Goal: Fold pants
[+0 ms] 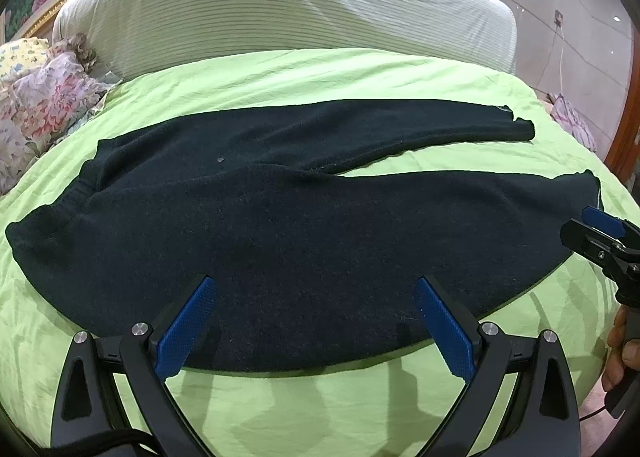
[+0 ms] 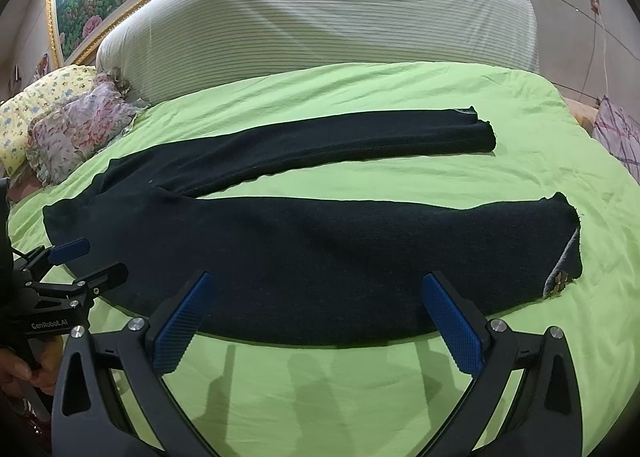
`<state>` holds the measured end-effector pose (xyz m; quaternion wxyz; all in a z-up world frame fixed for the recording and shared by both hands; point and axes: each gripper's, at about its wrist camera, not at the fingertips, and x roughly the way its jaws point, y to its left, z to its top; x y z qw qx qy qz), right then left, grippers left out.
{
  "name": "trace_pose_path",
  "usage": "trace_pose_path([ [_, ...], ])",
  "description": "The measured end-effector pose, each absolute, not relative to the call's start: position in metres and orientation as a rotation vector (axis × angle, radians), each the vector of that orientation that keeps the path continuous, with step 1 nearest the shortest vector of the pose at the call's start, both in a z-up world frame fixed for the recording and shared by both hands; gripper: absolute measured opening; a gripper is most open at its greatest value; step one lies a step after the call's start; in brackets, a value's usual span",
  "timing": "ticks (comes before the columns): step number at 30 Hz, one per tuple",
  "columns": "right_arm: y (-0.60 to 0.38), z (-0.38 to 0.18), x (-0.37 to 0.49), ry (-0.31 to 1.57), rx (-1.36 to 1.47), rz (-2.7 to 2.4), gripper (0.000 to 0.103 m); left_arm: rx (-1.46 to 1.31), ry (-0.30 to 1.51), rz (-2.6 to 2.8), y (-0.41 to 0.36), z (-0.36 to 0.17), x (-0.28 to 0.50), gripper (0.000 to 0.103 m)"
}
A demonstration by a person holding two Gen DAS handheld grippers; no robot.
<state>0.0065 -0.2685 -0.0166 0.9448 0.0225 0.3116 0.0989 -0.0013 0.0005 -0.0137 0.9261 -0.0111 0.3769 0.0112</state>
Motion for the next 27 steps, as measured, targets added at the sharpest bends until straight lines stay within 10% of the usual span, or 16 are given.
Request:
trace_pose_path([
  [27, -0.2649, -0.0123, 0.007, 0.639, 0.041, 0.202, 0.103, -0.031, 0.777, 0.018, 0.0025, -0.0144, -0.0009, 0.1],
])
